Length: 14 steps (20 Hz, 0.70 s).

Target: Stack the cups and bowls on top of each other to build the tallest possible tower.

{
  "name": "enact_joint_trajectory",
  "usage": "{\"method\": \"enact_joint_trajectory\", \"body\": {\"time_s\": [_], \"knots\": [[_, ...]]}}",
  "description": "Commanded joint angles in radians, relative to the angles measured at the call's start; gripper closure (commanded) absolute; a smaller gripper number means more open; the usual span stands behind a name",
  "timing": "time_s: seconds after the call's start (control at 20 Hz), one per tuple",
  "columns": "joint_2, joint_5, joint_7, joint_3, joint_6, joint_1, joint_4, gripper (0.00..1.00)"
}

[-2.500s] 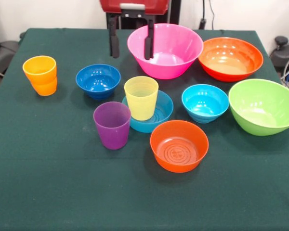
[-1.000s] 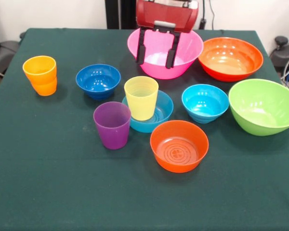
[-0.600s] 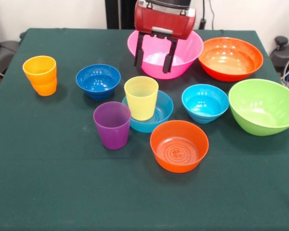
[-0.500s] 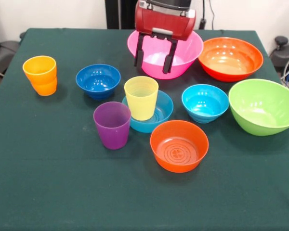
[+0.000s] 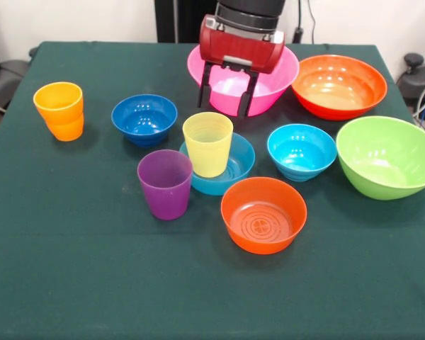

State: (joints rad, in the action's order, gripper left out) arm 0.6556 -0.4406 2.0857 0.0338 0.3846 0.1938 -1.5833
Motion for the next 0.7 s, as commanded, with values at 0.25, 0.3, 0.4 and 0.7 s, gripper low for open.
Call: {"method": "enact_joint_trajectory", "body": {"time_s": [0.25, 0.3, 0.4, 0.7], "knots": [[-0.005, 0.111, 0.112, 0.057, 0.017, 0.016, -0.001, 0.00], [-0.004, 0.130, 0.105, 0.071, 0.031, 0.022, 0.004, 0.00], [-0.007, 0.149, 0.105, 0.069, 0.044, 0.013, 0.022, 0.00], [-0.030, 0.181, 0.072, 0.056, 0.056, 0.008, 0.065, 0.00]]}}
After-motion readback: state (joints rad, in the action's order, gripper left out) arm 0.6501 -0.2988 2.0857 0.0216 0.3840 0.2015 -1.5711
